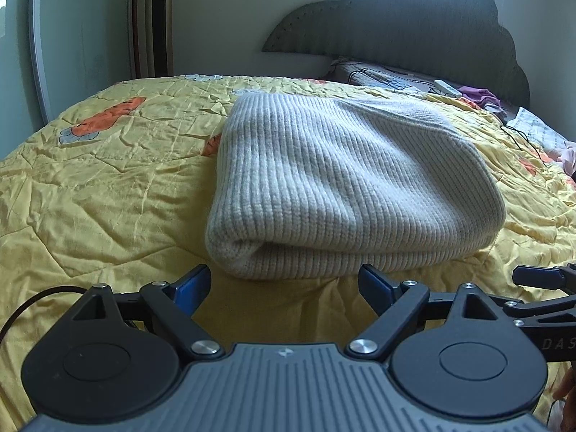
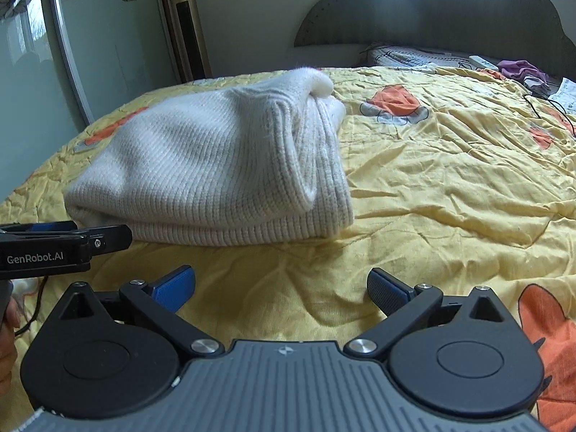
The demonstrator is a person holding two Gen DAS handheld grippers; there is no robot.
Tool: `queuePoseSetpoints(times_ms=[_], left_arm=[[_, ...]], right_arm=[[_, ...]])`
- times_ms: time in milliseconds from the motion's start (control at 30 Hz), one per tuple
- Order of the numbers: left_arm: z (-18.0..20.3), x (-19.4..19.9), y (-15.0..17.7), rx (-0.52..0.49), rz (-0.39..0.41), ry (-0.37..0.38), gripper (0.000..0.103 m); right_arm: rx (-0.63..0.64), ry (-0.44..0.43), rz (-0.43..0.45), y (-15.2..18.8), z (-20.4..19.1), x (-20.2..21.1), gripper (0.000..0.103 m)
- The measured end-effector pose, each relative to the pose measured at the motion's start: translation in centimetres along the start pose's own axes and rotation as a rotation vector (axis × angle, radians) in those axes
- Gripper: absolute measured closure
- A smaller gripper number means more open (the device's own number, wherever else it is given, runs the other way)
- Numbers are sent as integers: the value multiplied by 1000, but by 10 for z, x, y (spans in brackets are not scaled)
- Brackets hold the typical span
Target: Fold small clothes
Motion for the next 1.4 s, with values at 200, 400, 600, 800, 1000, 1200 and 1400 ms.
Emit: queuePoseSetpoints(times_ms=[200,400,600,800,1000,1200,1400], left_arm=[[-1,-3,7,5,-21,-5,14],[-3,-3,10,3,-23,-16,14],[-4,-3,15,-15,-7,-36,12],[-6,-1,22,-20,20,-61,3],[-6,-1,25,-33,5,-76,0],[-6,0,27,-39,4,-79,0],[-15,5,30,5,12,-117,0]], right_arm=[[90,91,-43,7,-6,-11,0],[88,87,-24,8,-3,-11,0],[100,84,-6,9,-3,-11,0],[105,87,-4,10,-5,-9,0],[104,91,1,12,-6,-6,0],[111,83,3,14,-7,-4,0],[117,79,6,14,-8,-3,0]])
Point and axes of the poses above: each gripper's, at about its wrist camera, not at the fingertips, and x roughly against the way its jaws point, z to its right, y to its underside, the point moved 7 cm from there along -x, roughly the way its jaws point, and after that the axes turned 1 degree about -z, right-handed, at the moved point
